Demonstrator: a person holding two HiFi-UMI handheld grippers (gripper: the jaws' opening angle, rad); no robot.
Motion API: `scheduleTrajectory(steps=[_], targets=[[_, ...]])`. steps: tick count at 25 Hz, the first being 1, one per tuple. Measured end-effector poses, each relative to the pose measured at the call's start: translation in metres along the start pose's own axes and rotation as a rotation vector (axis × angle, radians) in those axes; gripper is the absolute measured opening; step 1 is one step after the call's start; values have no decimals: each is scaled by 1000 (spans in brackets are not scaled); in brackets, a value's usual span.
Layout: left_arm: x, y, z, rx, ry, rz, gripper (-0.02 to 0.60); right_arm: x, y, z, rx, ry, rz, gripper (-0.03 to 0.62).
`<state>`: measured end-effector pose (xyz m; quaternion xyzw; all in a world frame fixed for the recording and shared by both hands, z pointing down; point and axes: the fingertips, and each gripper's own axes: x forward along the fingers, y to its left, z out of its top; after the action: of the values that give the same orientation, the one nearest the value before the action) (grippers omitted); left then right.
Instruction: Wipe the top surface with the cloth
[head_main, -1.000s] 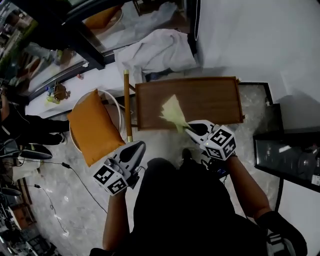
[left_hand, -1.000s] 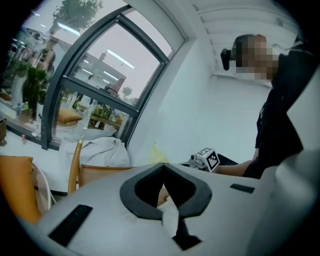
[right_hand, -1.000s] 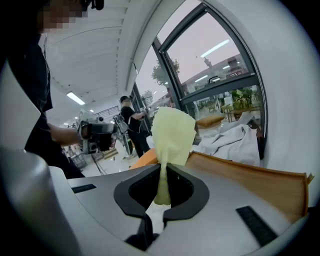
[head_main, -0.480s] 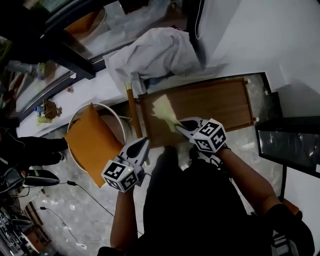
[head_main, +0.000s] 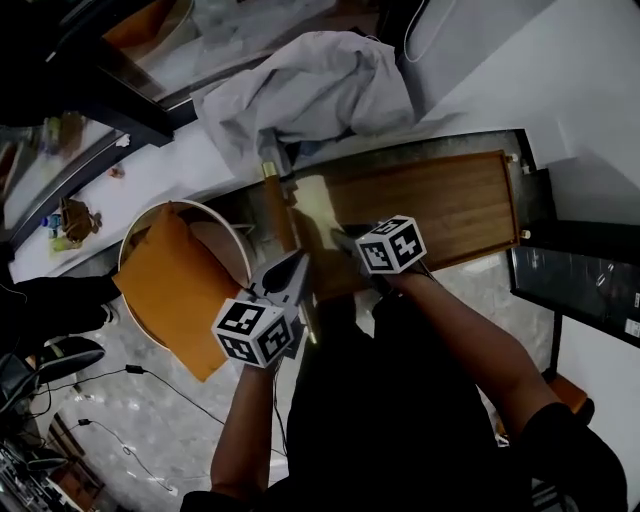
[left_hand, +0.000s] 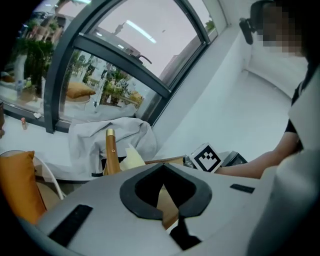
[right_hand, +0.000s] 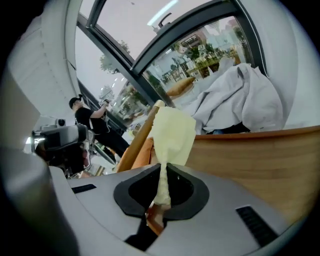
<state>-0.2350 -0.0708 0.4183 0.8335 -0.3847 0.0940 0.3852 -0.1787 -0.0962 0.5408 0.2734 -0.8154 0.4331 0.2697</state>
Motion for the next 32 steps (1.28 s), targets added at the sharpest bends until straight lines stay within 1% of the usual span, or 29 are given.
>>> scheduleTrajectory(steps=[3,10,15,19,28,32], targets=[[-1,10,-1,-20,18,9,11,26,-7,-4,43,35,-23,34],[-1,18,2,-8,34,18,11,71,-15,-4,-20,101,-53,34],[5,5,-4,-15,37,3,11,92,-19,-10,-3,120,-43,34],[14,-8,-6,-29,29,-18,11,96,-29,-10,13,122,-55,34],[37,-28,-9,-48,39,-3,11,81,-65,-8,76,134,-114,34],[47,-36,-9,-49,43,4,11,70,-81,-2,103,105,-143,34]])
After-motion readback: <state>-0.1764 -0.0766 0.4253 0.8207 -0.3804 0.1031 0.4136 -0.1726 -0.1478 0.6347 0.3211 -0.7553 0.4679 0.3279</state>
